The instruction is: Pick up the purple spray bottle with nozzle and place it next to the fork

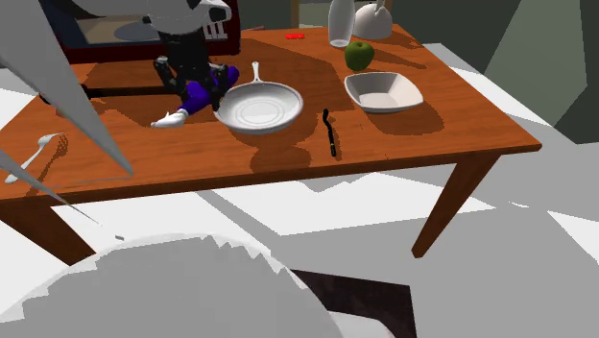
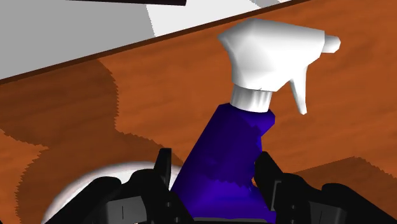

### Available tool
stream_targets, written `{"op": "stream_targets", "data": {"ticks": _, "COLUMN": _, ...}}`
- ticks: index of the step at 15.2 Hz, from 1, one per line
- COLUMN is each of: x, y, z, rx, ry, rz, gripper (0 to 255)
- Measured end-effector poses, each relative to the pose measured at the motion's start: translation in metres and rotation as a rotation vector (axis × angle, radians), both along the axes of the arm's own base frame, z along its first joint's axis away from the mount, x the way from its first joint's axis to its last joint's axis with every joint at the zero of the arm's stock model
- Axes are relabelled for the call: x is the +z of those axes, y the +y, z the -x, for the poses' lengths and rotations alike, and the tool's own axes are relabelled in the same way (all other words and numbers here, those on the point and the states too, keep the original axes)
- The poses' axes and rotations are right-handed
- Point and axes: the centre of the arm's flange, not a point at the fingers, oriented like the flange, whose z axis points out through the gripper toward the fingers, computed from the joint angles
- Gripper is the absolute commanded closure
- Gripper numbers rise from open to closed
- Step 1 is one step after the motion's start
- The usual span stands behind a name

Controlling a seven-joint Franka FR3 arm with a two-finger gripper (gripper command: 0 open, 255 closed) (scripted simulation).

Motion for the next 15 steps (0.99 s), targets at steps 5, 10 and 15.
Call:
{"op": "stream_targets", "data": {"ticks": 5, "x": 0.004, "y": 0.064, "z": 0.002, "rx": 0.0, "ry": 0.0, "rz": 0.0, "gripper": 255}}
{"op": "stream_targets", "data": {"ticks": 10, "x": 0.004, "y": 0.133, "z": -0.001, "rx": 0.0, "ry": 0.0, "rz": 0.0, "gripper": 255}}
{"op": "stream_targets", "data": {"ticks": 15, "x": 0.005, "y": 0.202, "z": 0.004, "rx": 0.001, "ry": 0.0, "rz": -0.001, "gripper": 255}}
